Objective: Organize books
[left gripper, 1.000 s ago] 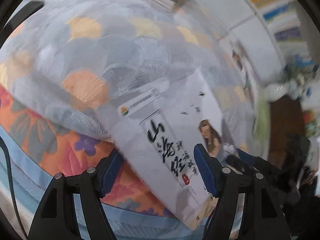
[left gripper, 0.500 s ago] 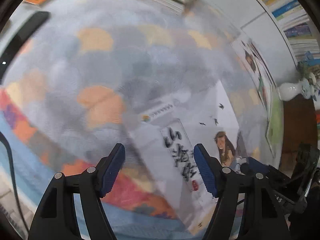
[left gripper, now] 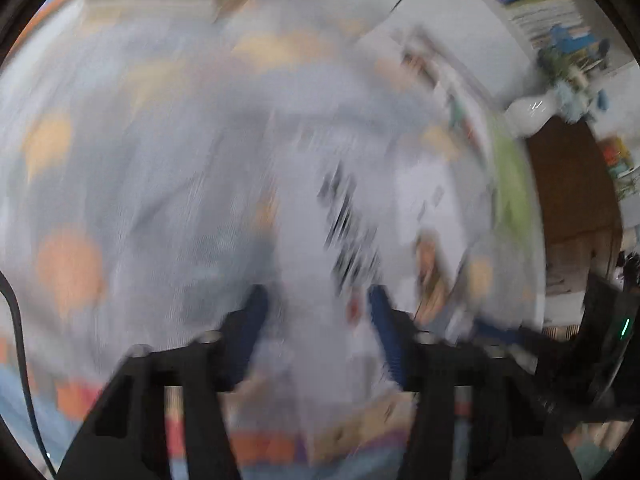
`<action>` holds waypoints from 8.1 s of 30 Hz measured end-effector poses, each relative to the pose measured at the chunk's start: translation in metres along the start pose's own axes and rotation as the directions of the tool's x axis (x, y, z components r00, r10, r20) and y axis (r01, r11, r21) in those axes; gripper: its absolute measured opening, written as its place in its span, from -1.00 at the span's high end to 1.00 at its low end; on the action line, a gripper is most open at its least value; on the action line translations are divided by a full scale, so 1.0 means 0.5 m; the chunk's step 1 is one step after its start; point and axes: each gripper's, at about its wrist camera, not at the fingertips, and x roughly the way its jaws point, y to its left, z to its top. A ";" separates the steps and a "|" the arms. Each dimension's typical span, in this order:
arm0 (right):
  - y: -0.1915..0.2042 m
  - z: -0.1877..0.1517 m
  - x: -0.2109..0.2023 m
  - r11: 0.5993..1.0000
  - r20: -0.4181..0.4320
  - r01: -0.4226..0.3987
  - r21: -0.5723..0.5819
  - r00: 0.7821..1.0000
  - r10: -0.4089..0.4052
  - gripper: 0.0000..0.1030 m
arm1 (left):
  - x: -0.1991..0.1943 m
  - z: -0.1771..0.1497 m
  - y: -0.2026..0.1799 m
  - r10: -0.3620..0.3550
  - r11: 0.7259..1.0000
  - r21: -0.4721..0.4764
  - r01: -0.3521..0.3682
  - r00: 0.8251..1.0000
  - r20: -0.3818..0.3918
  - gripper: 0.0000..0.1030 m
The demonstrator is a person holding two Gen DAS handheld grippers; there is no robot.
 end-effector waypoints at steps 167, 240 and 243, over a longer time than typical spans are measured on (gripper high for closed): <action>-0.329 0.028 -0.152 0.886 0.150 0.005 0.463 0.985 -0.084 0.09 | 0.113 0.008 -0.225 -0.131 0.958 0.225 0.177 0.970 -0.207 -0.19; 0.189 0.142 0.096 0.978 0.065 0.139 0.158 0.986 -0.150 0.18 | -0.060 0.069 0.206 -0.215 0.976 0.000 0.217 0.969 -0.117 -0.09; 0.182 0.142 0.097 0.970 0.077 0.121 0.212 0.987 -0.140 0.18 | -0.067 0.083 0.220 -0.311 0.950 -0.049 0.307 0.943 -0.121 -0.09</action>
